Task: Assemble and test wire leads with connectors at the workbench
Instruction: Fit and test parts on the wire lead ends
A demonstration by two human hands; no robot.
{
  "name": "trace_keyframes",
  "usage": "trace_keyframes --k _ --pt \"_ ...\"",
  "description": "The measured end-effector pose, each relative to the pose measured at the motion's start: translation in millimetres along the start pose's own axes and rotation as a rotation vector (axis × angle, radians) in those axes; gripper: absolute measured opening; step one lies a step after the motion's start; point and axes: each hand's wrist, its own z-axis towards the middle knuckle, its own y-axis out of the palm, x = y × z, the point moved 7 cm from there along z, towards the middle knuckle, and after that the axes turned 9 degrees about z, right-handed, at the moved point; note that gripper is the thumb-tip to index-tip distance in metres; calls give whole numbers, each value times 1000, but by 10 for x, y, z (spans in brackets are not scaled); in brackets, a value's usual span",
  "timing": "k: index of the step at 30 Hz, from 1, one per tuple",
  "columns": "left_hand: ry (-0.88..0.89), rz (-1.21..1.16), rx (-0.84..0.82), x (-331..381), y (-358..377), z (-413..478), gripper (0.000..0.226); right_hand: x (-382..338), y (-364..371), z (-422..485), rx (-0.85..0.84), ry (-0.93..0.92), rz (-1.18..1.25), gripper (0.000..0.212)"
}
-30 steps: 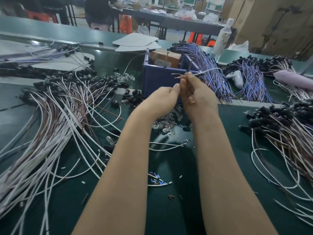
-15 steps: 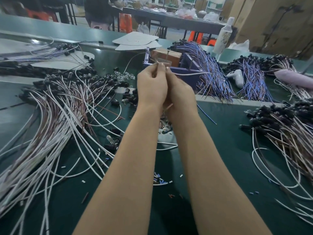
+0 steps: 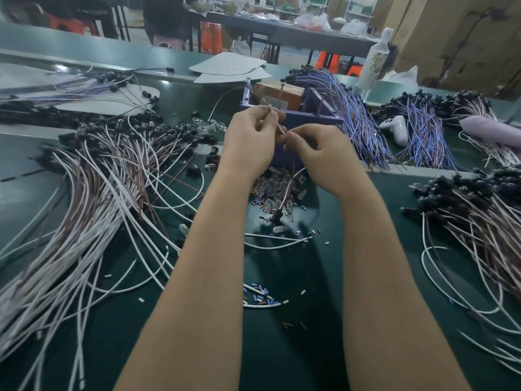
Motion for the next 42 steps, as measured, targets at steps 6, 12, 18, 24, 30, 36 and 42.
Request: trace_keyframes --k 6,12,18,24,30,36,42 --pt "-18 -69 7 -51 16 -25 11 75 34 22 27 -7 69 16" --pt "-67 62 -49 -177 113 1 12 111 64 28 133 13 111 18" --pt "-104 -14 68 -244 95 12 10 206 102 29 170 113 317 15" --pt "-165 -34 160 -359 -18 12 8 532 -69 -15 382 289 349 24" --pt "-49 263 109 -268 81 -7 27 535 -37 -33 366 309 368 44" --pt "-3 493 115 -265 102 -20 32 466 -65 -54 363 261 303 38" --pt "-24 533 79 -337 122 4 38 429 -84 -59 381 240 286 36"
